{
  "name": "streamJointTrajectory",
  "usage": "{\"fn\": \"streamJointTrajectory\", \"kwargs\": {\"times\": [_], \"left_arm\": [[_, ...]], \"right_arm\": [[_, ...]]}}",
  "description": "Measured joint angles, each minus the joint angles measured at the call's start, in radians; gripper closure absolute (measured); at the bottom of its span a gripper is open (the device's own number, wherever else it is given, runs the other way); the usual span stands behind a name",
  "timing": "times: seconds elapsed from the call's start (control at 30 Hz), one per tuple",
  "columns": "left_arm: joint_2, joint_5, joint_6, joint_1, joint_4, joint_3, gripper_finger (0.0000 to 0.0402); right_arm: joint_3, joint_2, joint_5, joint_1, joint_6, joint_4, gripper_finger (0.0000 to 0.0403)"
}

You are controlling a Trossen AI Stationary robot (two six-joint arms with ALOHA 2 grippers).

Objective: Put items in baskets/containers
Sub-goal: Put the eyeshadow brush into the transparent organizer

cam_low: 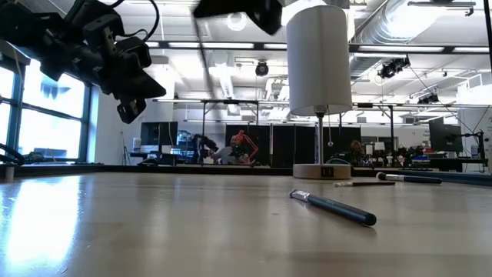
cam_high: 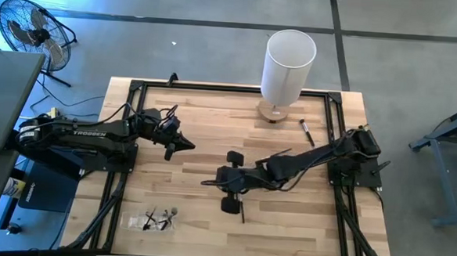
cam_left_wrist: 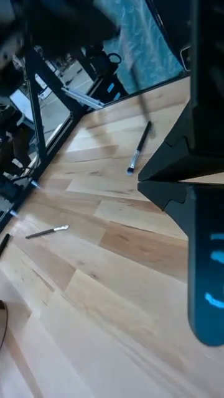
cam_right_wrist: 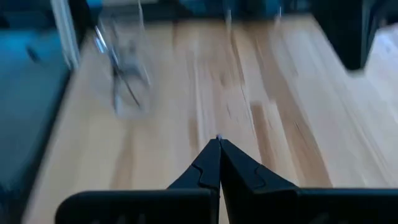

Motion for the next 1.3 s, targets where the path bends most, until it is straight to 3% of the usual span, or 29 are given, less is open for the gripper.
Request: {"fn": "streamJointTrajectory", "kwargs": {"times": [0.27,0.63,0.77,1.0,1.17,1.3], "left_arm": [[0.0,-0.047,0.009,0.001,-0.001,0.0,0.0401],[0.0,-0.044,0.058,0.001,-0.007,0.0,0.0401],[0.0,-0.044,0.084,0.001,-0.007,0.0,0.0401],[0.0,-0.021,0.085,0.002,-0.008,0.0,0.0401],[0.0,-0.008,0.082,0.002,-0.009,0.0,0.0401],[0.0,0.011,0.082,0.002,-0.018,0.0,0.0401]], "right_arm": [[0.001,0.008,0.108,0.04,0.027,0.366,0.0403],[0.016,0.039,0.172,0.059,-0.029,0.688,0.0403],[0.127,0.101,0.174,0.063,-0.065,0.64,0.0403],[0.373,0.224,0.177,0.063,-0.067,0.375,0.0403],[0.387,0.226,0.276,0.075,0.068,0.128,0.0403],[0.343,0.221,0.289,0.077,0.283,-0.046,0.0403]]}}
